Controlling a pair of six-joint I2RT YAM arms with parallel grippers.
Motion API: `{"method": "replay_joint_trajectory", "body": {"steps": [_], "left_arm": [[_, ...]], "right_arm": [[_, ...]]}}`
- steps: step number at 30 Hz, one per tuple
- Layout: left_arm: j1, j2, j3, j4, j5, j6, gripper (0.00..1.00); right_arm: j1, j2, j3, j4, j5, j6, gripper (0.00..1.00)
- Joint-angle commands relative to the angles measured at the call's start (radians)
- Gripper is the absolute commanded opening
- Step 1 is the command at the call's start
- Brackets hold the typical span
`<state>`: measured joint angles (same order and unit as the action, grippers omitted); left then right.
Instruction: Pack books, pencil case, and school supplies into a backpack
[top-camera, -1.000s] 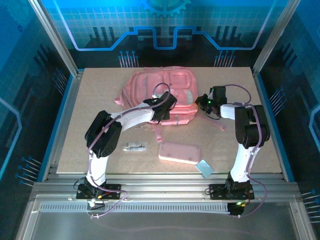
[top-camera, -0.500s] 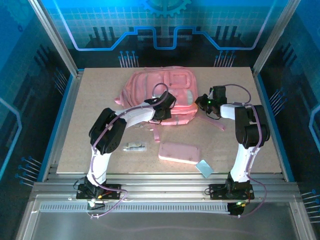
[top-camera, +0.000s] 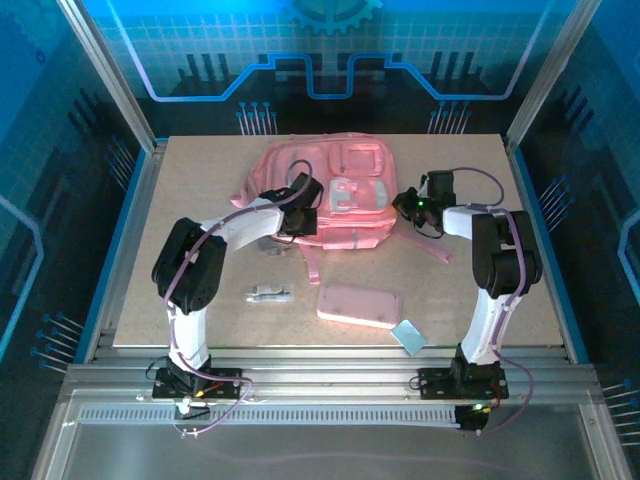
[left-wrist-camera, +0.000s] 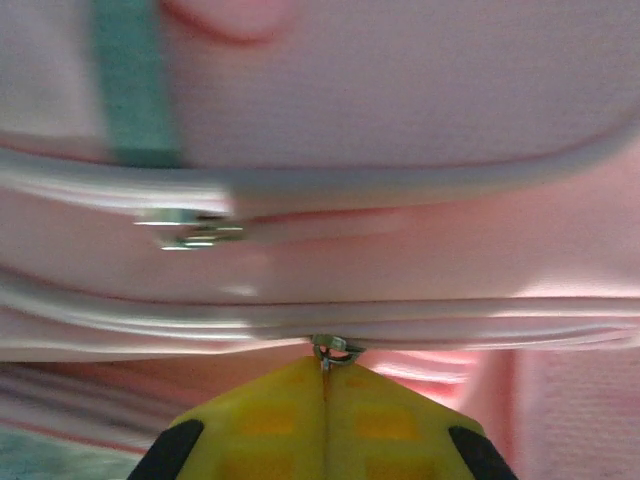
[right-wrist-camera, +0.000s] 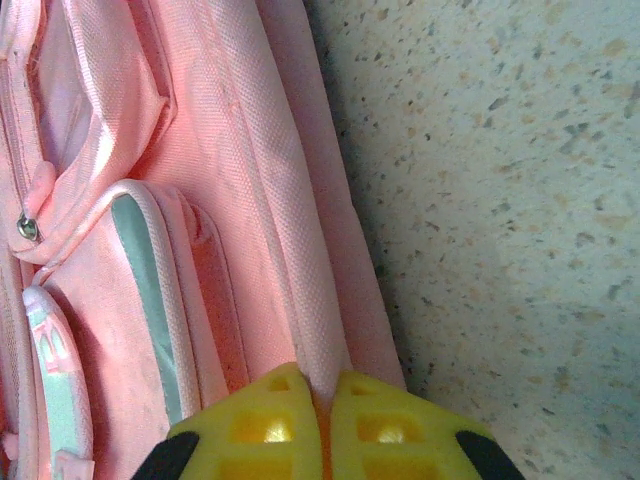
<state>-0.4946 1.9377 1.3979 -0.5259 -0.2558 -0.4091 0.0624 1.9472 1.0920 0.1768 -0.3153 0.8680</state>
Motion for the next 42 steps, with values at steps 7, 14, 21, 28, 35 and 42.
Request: {"method": "replay_joint_trajectory", "body": {"steps": [7, 14, 21, 28, 35, 42], "left_arm": [[0.083, -0.103, 0.024, -0.109, 0.079, 0.262, 0.0], [0.009, -0.073, 0.257, -0.104, 0.422, 0.213, 0.0], [-0.072, 0.031, 0.442, -0.095, 0.478, 0.199, 0.0], [-0.131, 0.089, 0.5, -0.064, 0.494, 0.186, 0.0], [-0.166, 0.066, 0.455, -0.021, 0.533, 0.162, 0.0], [-0.18, 0.021, 0.377, -0.017, 0.51, 0.18, 0.0]], "right_arm": [[-0.078, -0.032, 0.065, -0.117, 0.083, -0.049, 0.0], [-0.098, -0.181, 0.094, -0.255, 0.051, -0.103, 0.45], [-0.092, -0.349, 0.023, -0.37, -0.11, -0.032, 0.68], [-0.023, -0.443, -0.149, -0.179, -0.224, 0.233, 0.68], [0.075, -0.399, -0.241, -0.021, -0.186, 0.404, 0.67], [0.146, -0.244, -0.219, 0.206, -0.12, 0.466, 0.15]]}}
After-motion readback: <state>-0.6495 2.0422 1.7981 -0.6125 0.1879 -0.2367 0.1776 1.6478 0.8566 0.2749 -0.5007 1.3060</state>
